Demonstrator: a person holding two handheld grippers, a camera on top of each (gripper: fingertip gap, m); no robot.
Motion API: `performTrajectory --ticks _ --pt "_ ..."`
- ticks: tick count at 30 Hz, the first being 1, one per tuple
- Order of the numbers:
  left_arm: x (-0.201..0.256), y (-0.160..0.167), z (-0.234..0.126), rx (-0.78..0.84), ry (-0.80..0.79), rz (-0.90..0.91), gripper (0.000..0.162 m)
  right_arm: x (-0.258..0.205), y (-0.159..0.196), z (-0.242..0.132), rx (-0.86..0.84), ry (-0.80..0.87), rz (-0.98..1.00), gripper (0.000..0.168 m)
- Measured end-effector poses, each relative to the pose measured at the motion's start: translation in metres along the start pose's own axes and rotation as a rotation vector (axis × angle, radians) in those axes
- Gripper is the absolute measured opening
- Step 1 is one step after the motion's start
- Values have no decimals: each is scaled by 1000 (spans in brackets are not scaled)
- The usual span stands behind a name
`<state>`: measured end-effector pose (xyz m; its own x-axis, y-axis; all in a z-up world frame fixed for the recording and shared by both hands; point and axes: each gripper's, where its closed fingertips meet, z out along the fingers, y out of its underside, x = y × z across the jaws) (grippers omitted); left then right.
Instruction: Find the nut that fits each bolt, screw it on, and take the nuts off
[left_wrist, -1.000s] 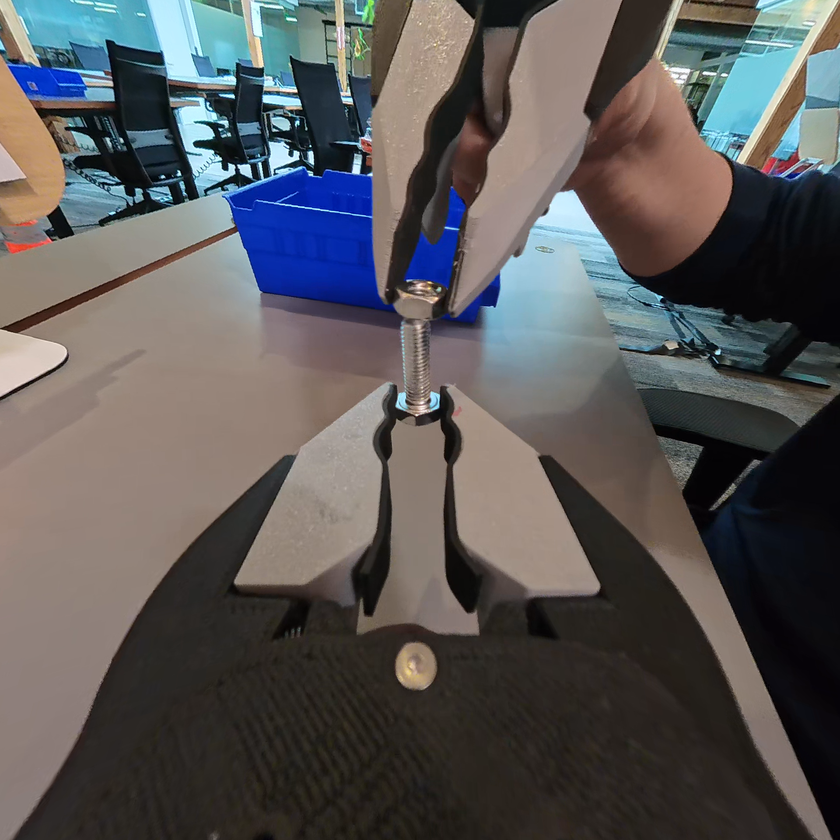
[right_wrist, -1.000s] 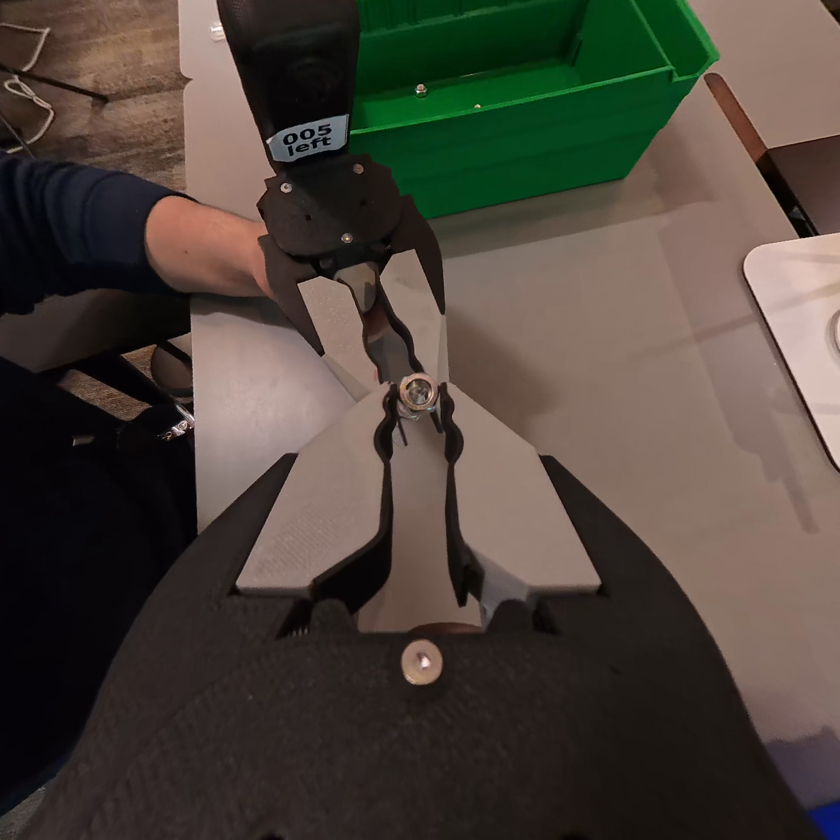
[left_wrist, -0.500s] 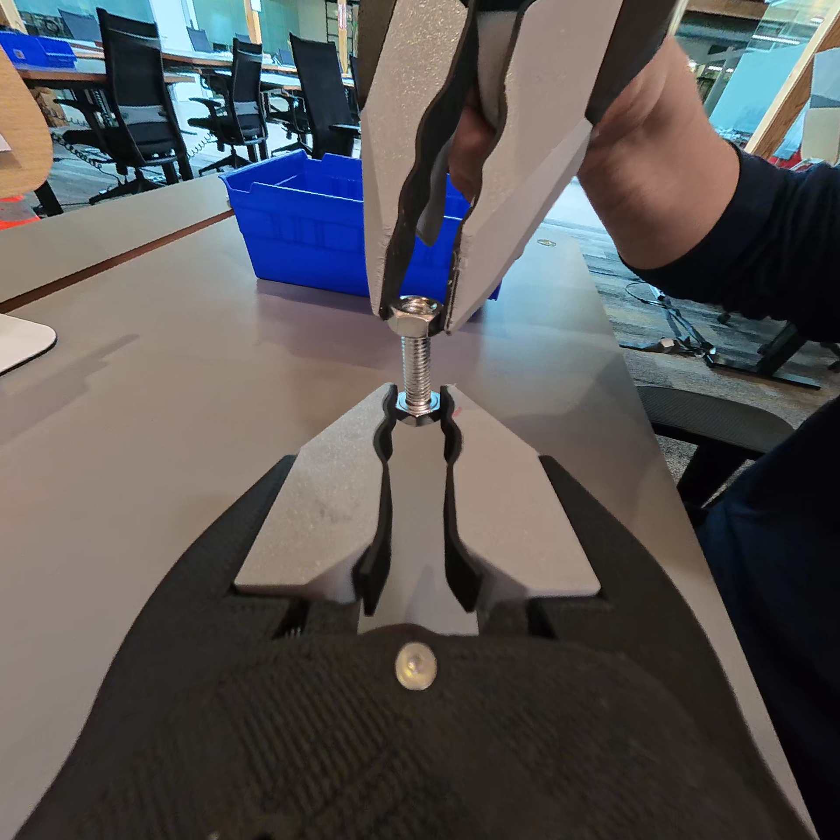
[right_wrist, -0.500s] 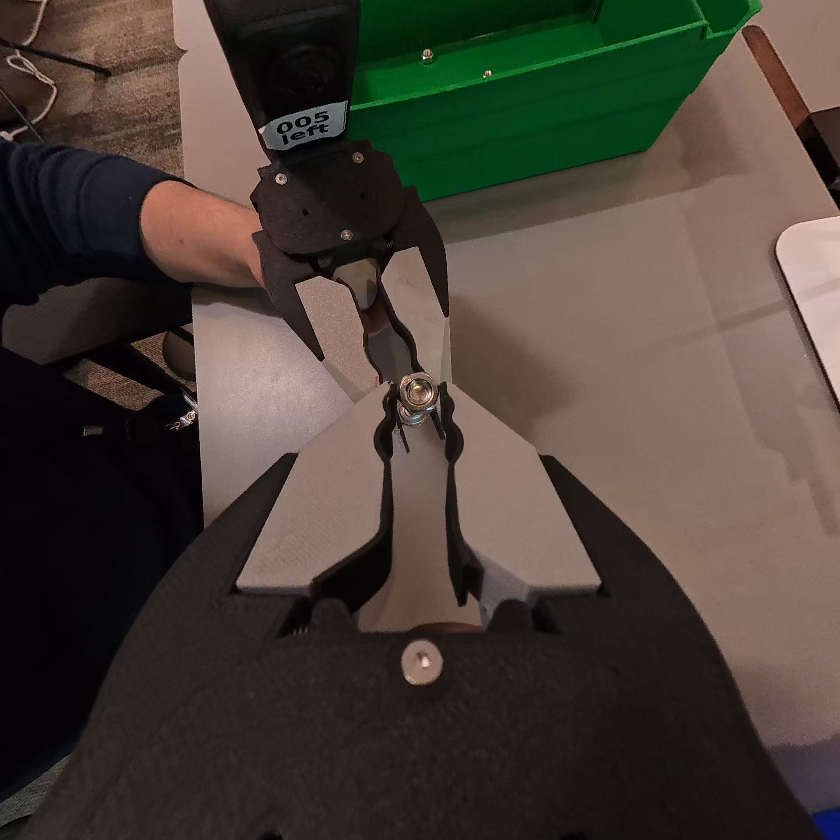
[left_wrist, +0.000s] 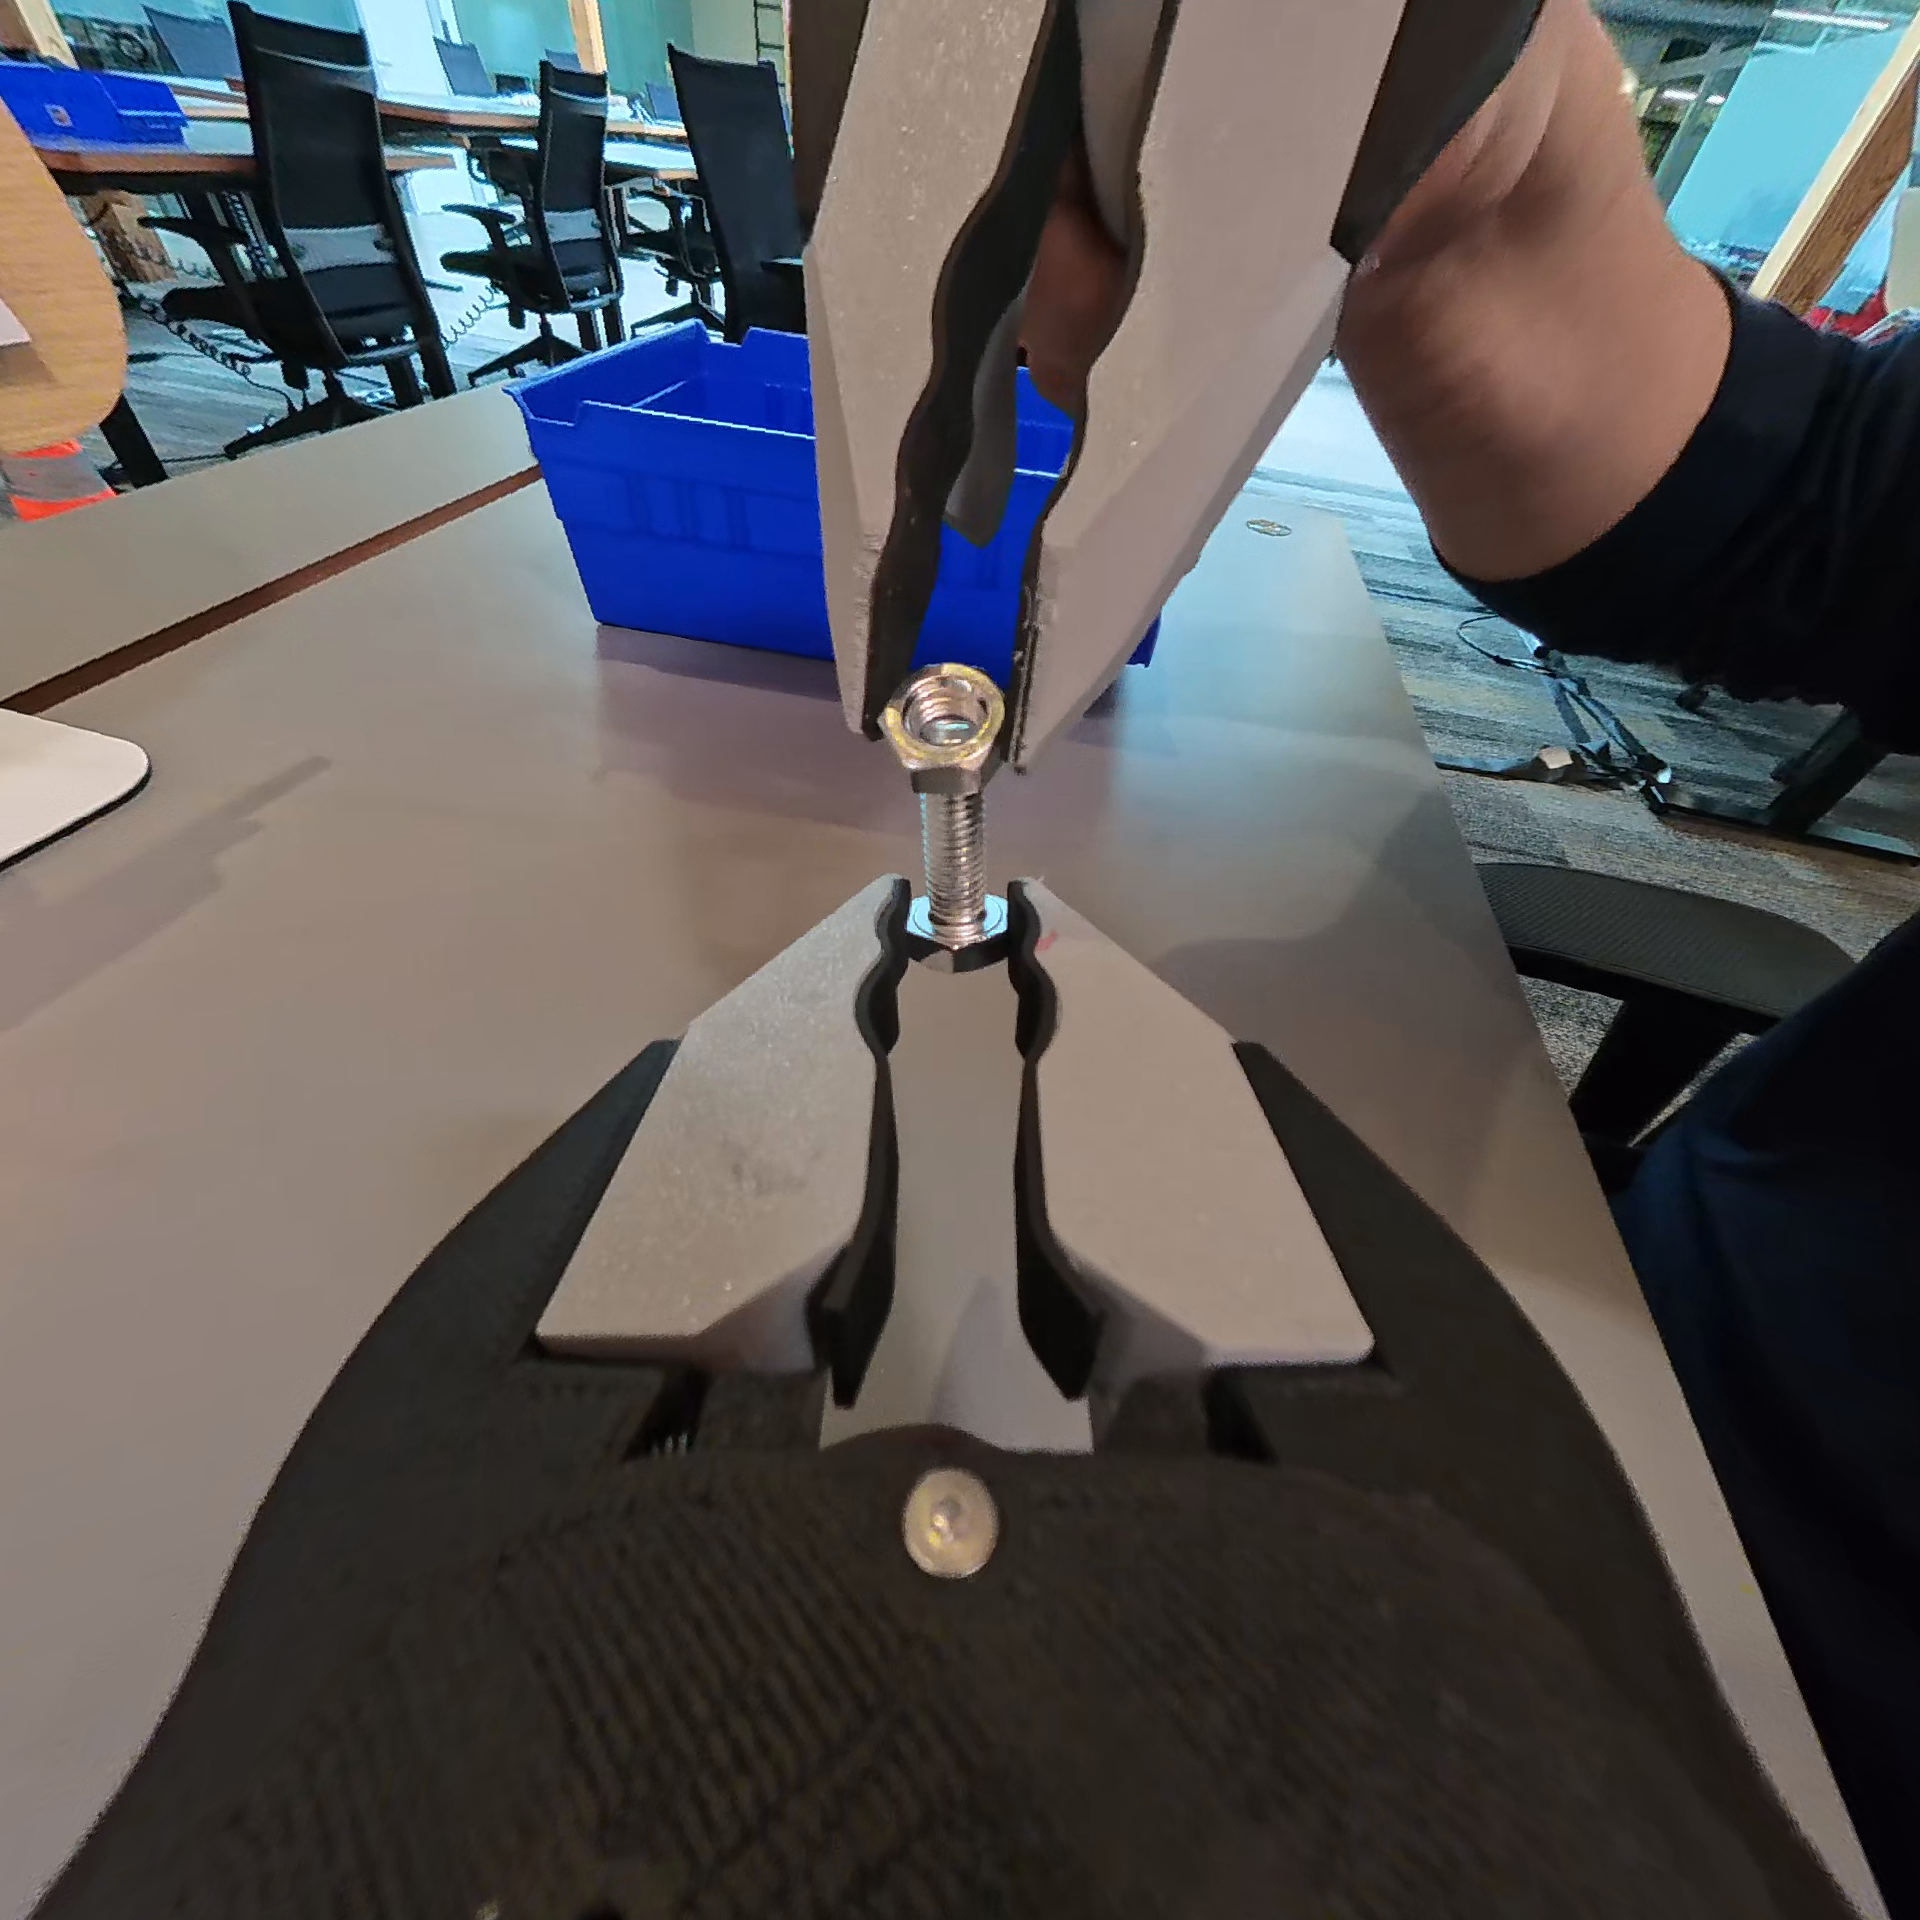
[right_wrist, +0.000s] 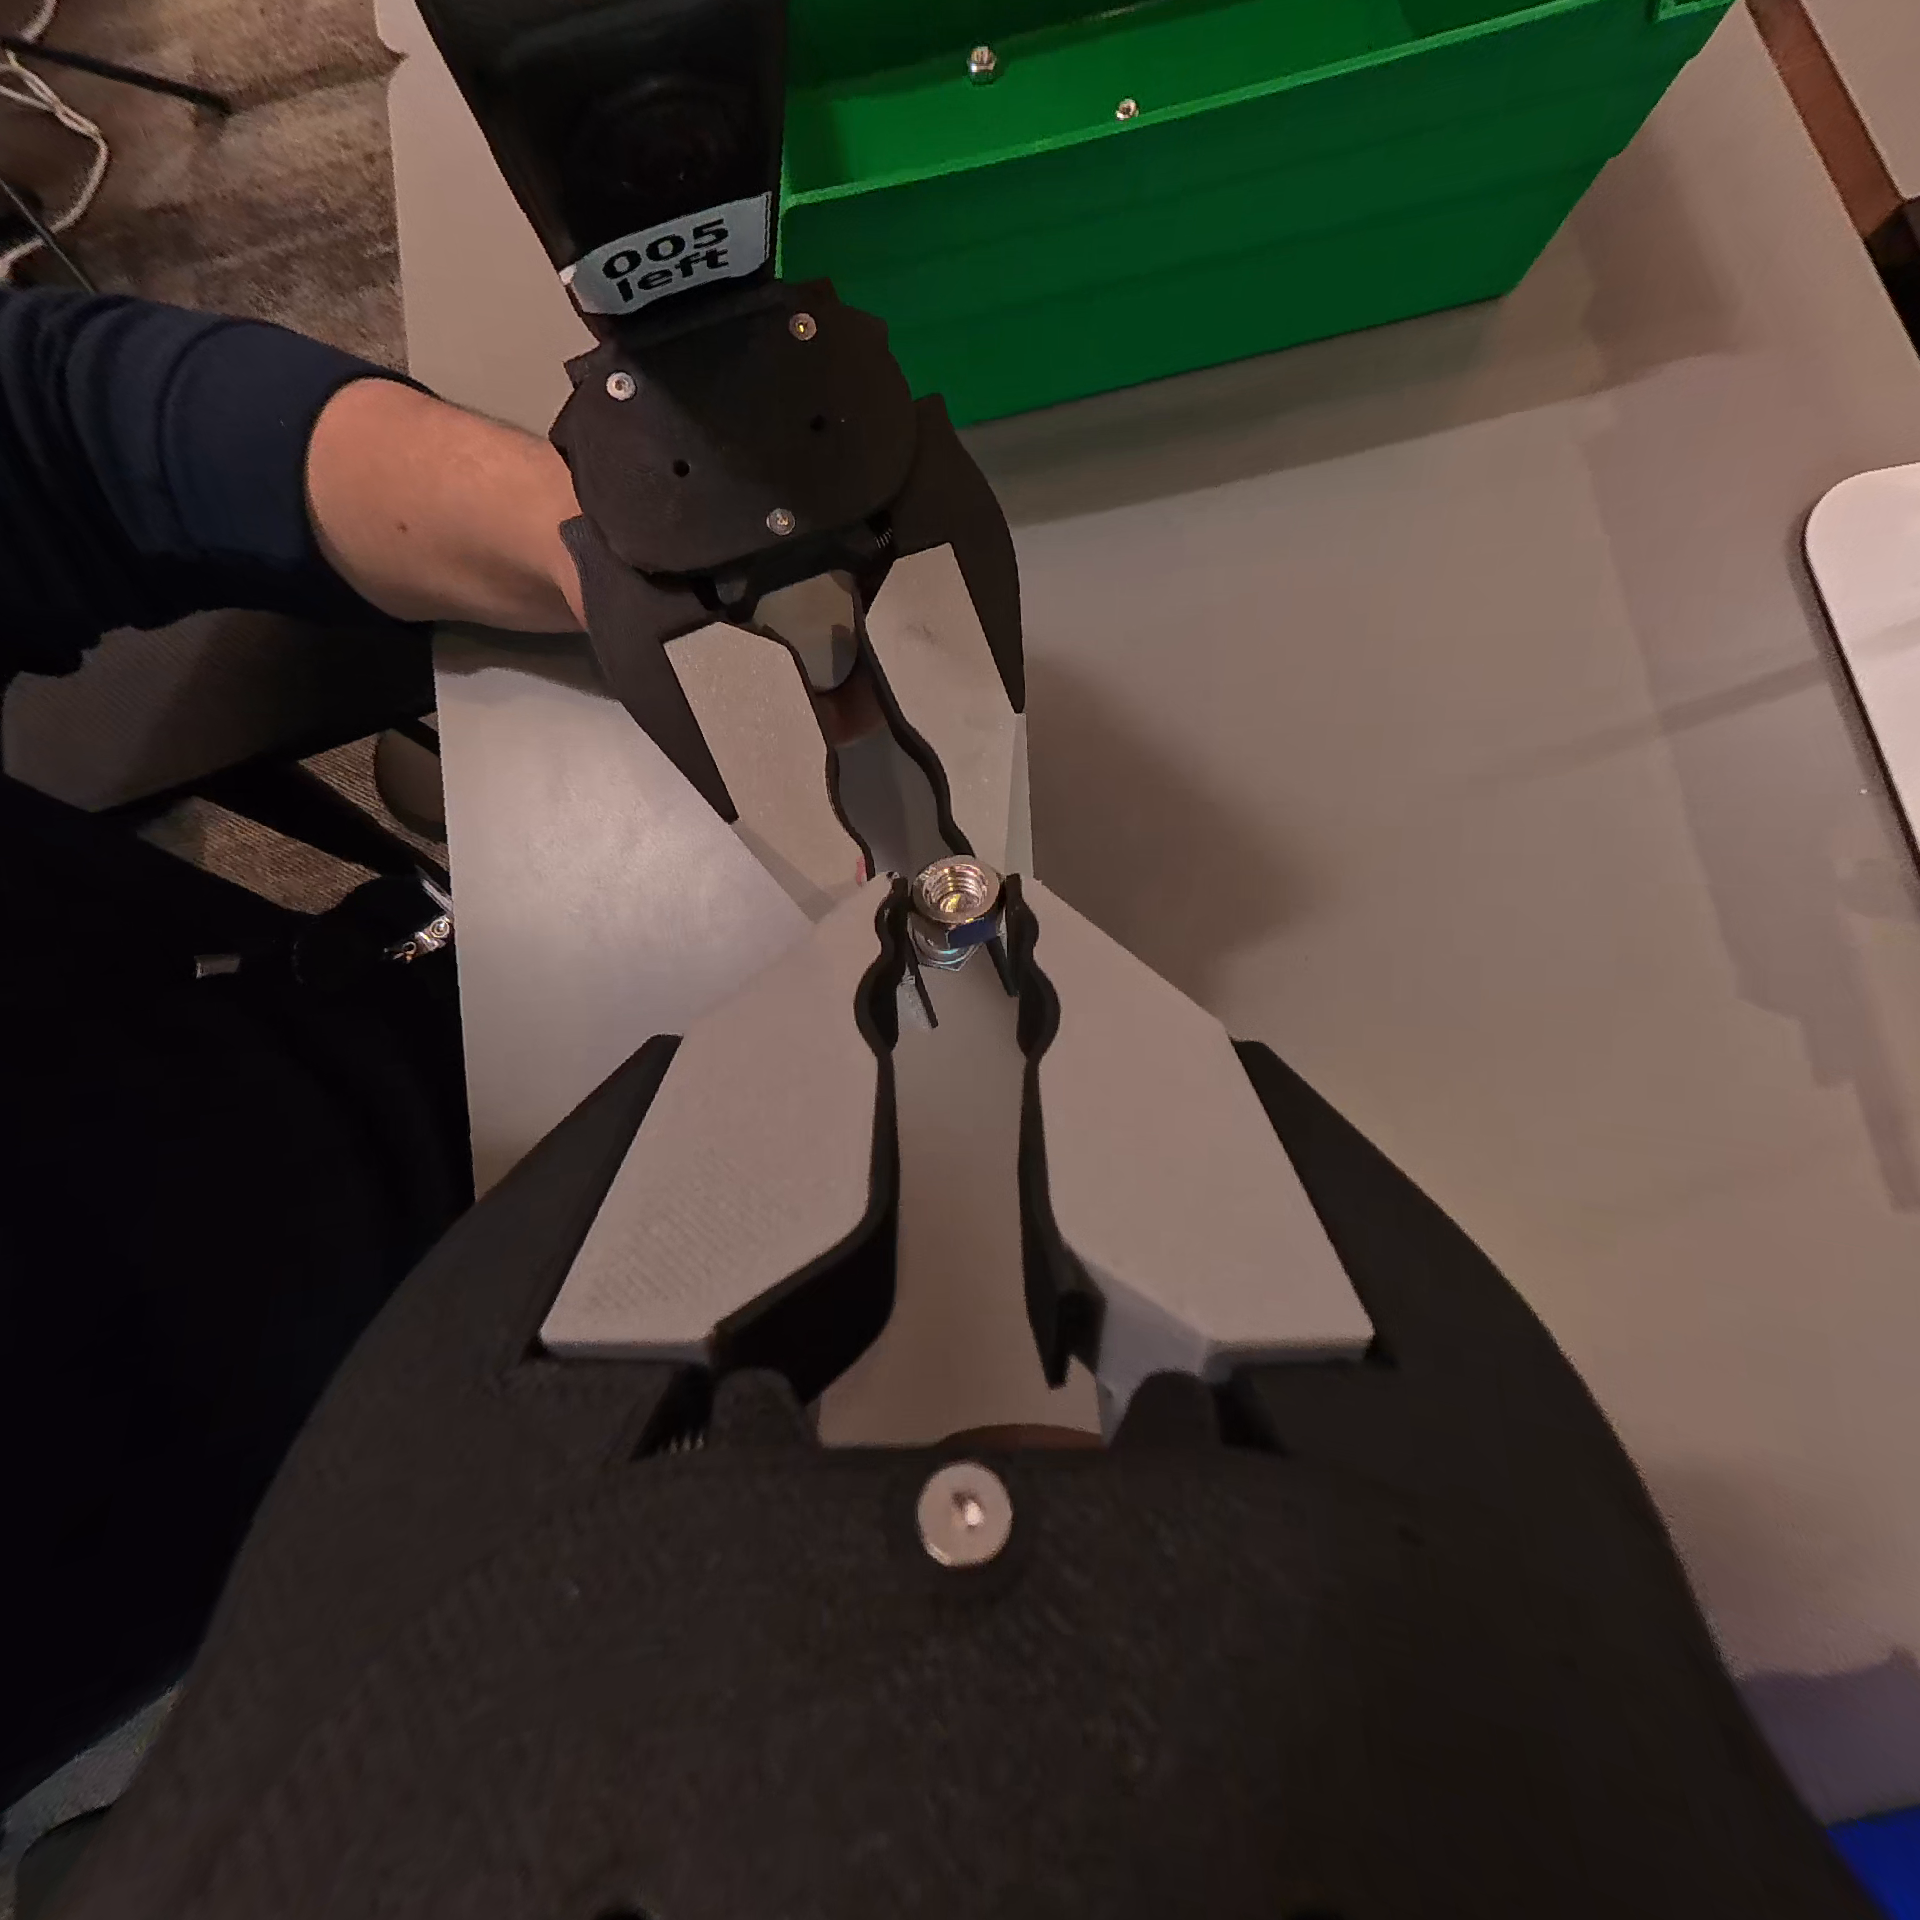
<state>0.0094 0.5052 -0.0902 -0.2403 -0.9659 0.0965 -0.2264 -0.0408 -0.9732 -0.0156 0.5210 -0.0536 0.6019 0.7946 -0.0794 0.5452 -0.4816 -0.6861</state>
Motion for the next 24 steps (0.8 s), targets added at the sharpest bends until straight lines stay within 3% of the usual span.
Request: performTrajectory --ticks 8,13,15,19,22,24 --pt "0 -5 -3 30 8 -19 17 2 -8 -5 129 2 6 15" --pt "-4 -4 -3 29 -8 -21 17 16 -8 -30 336 81 82 15" --pt "-5 -7 -5 45 -8 -31 16 28 26 -23 314 131 145 15" --pt "-5 -8 -5 56 -7 -33 16 34 114 28 140 111 283 15" --pt "-4 -6 -3 44 -6 -25 16 35 139 44 83 132 298 16" --pt "-3 -4 -1 39 -4 -24 16 32 137 46 92 128 289 15"
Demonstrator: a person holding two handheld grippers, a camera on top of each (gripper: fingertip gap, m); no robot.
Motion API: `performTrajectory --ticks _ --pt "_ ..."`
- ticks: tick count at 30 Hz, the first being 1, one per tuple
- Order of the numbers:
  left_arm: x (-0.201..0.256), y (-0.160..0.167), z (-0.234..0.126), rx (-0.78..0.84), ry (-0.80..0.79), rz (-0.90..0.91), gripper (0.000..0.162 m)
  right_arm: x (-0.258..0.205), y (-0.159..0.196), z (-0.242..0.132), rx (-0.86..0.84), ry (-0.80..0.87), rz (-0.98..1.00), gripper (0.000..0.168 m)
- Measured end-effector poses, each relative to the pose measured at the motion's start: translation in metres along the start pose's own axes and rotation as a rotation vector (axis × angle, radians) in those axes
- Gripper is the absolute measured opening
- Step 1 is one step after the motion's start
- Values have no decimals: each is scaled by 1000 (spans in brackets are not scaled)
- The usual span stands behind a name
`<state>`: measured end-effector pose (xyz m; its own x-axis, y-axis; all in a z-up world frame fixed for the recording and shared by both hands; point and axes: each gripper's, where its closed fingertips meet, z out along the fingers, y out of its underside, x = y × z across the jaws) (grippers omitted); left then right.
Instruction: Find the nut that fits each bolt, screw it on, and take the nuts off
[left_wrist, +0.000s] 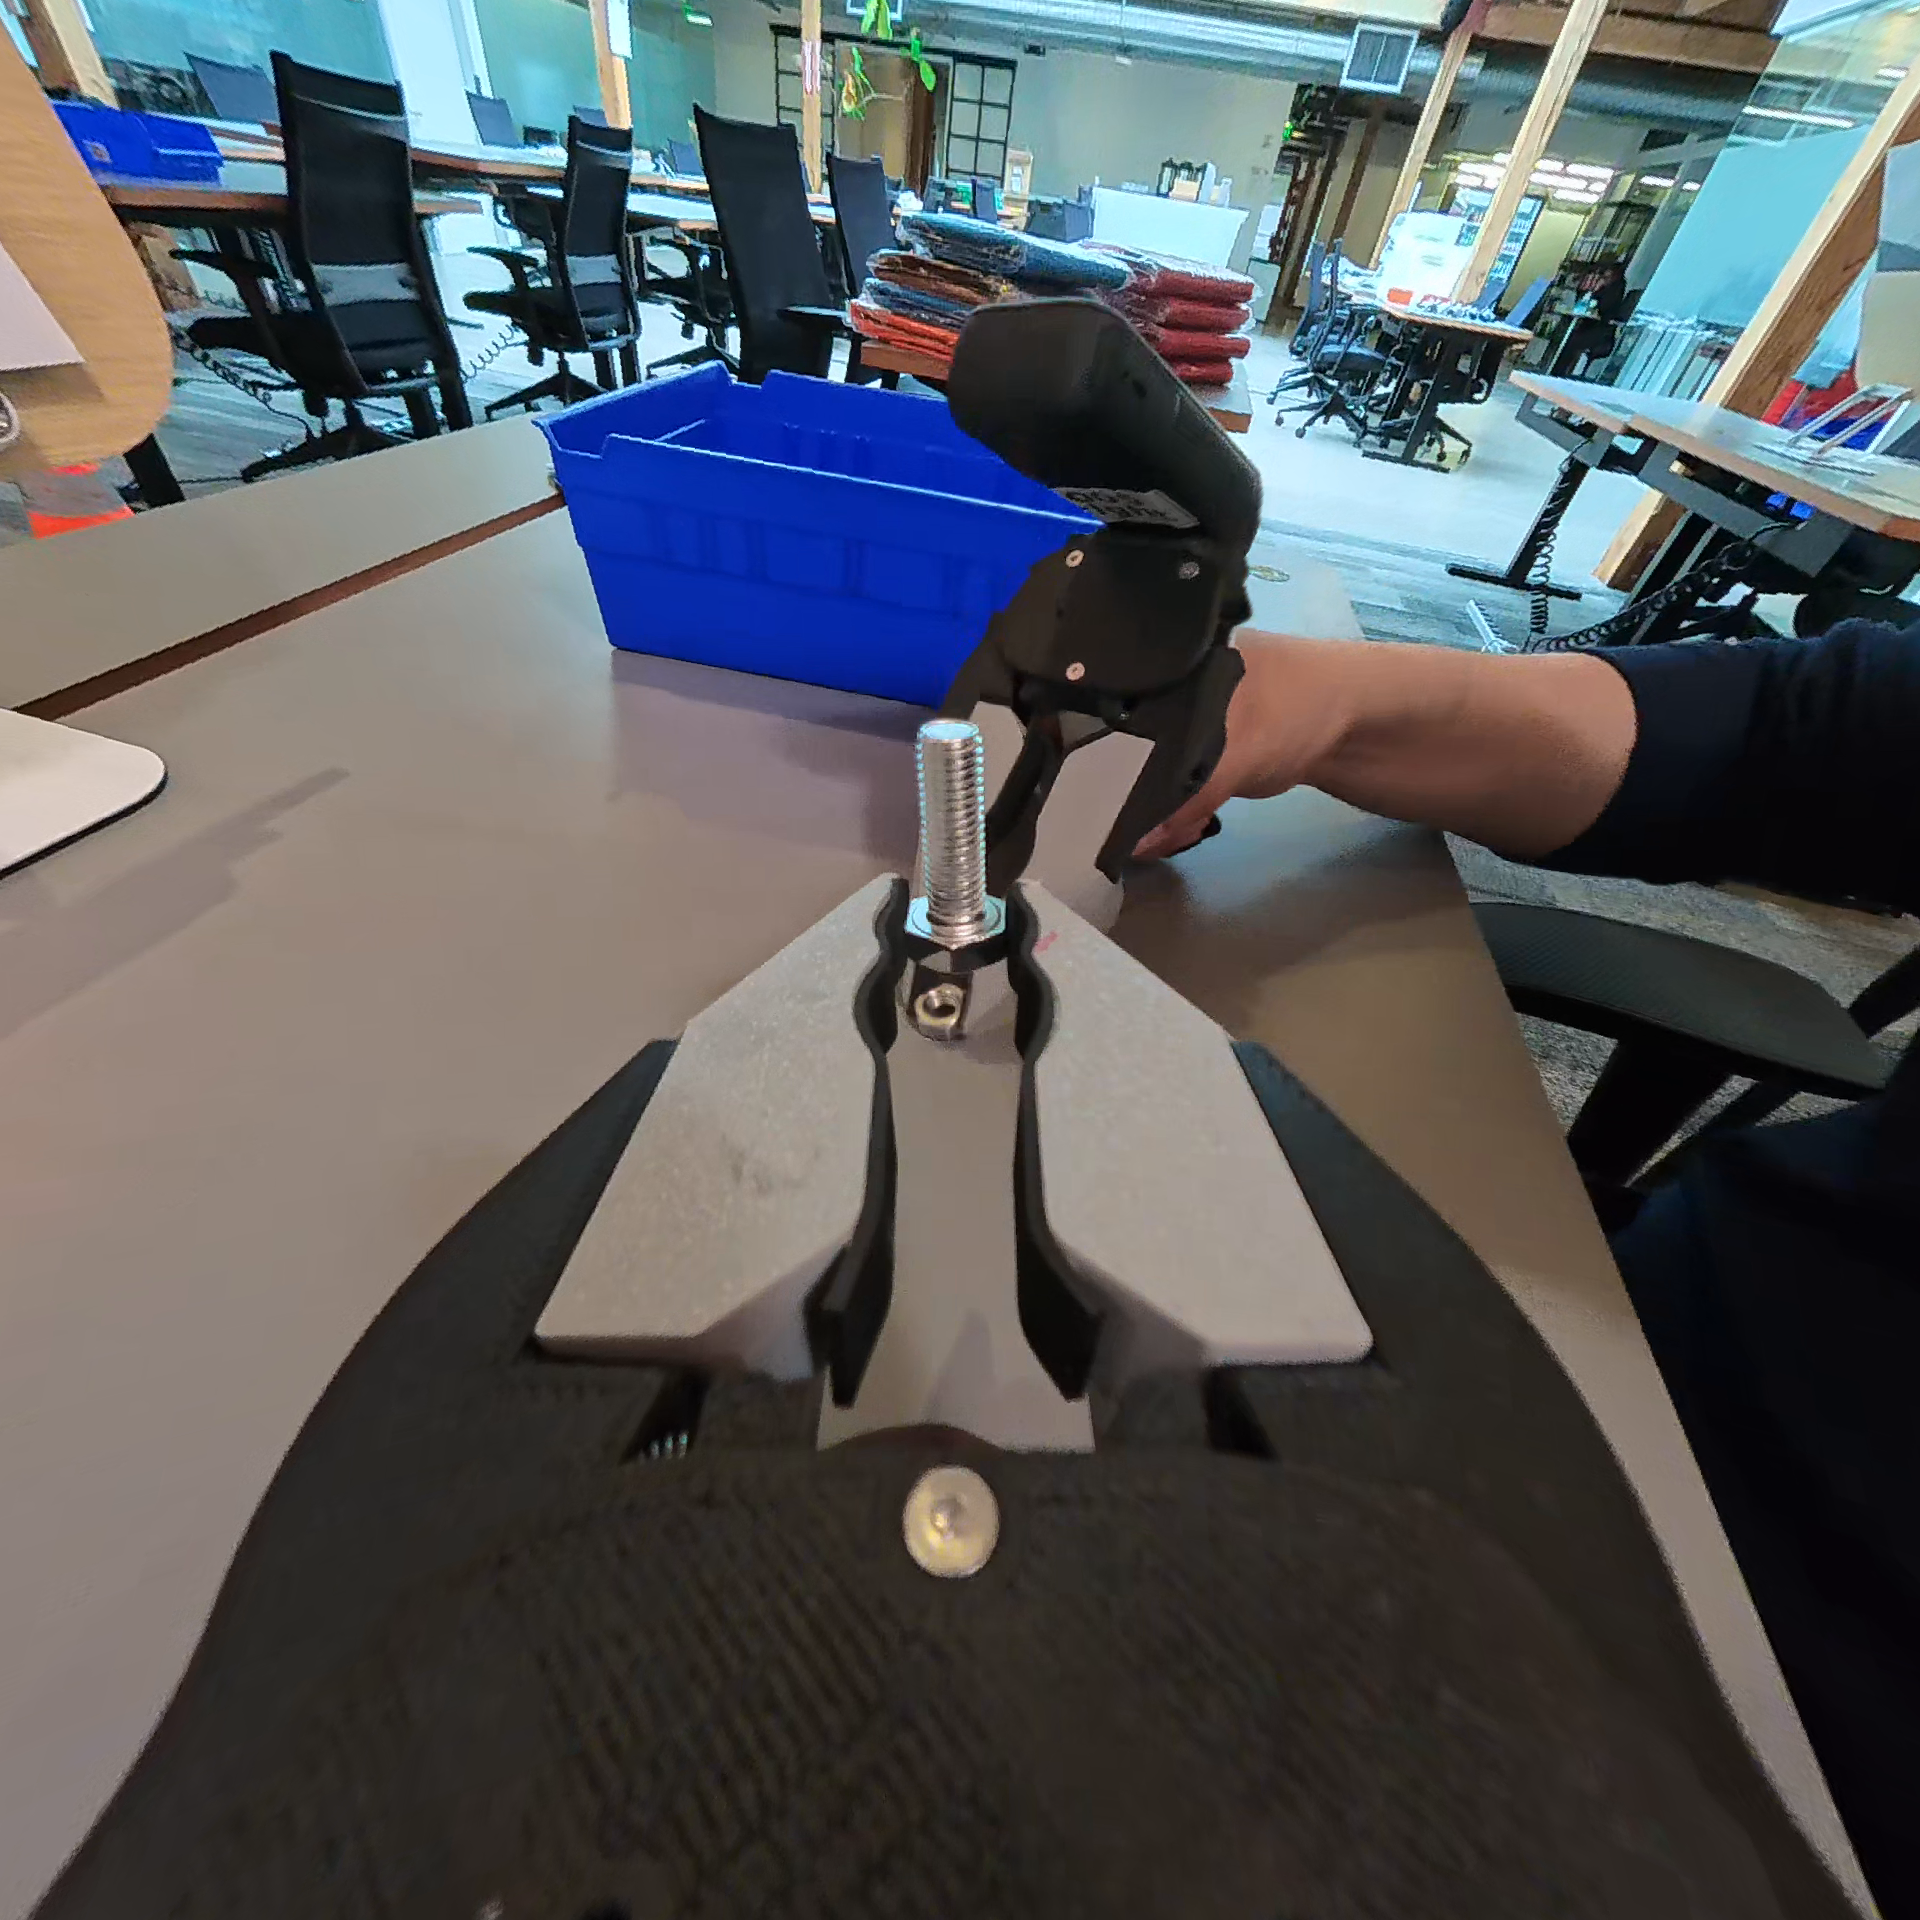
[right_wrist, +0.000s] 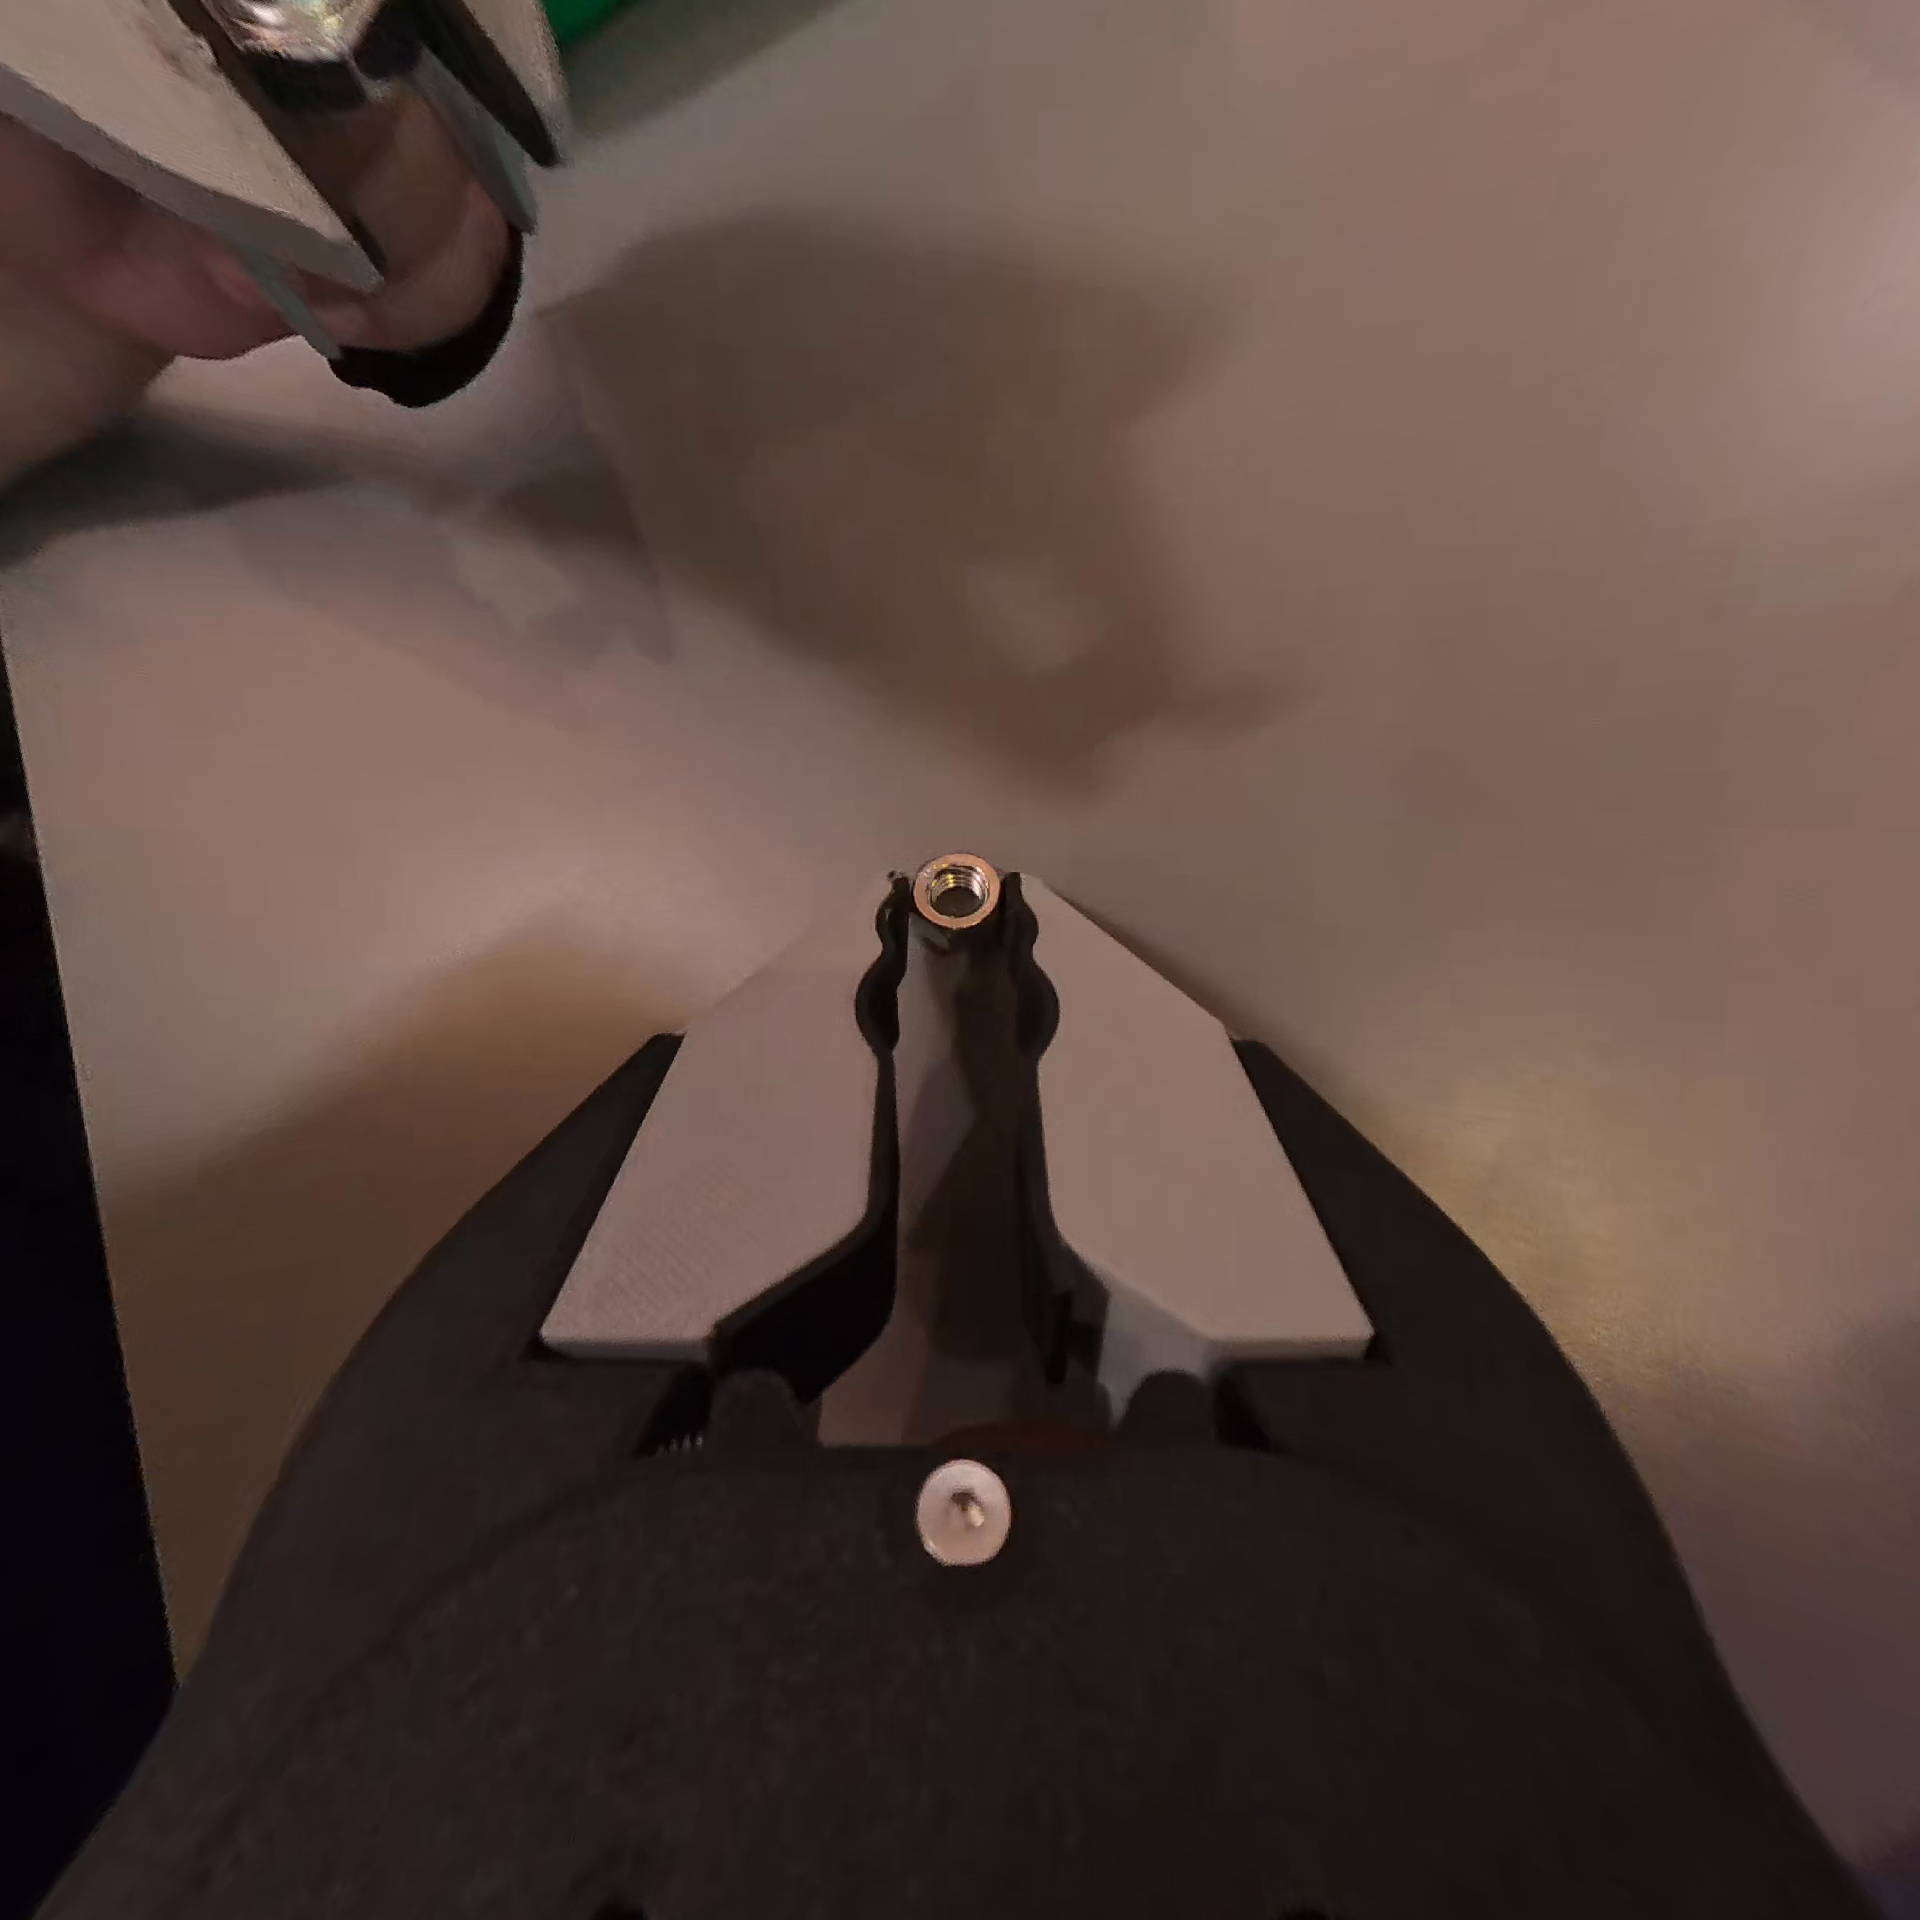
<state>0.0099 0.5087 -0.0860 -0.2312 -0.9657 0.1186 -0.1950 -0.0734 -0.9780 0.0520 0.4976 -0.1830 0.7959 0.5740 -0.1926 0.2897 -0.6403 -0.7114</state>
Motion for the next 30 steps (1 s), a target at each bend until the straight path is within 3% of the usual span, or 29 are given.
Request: performTrajectory --ticks 8,17,20,23,30 --pt "0 3 2 -17 -6 17 16 -2 -12 -8 -2 44 -76 24" --pt "2 7 5 -33 0 24 16 -52 -110 -42 268 -89 -133 28" --pt "2 8 5 -38 2 28 16 -56 -117 -32 261 -101 -145 28" --pt "2 8 5 -39 -4 28 16 -63 -120 -26 269 -140 -151 7" --pt "-3 3 1 -5 3 -33 16 -57 -119 -28 268 -130 -133 7"
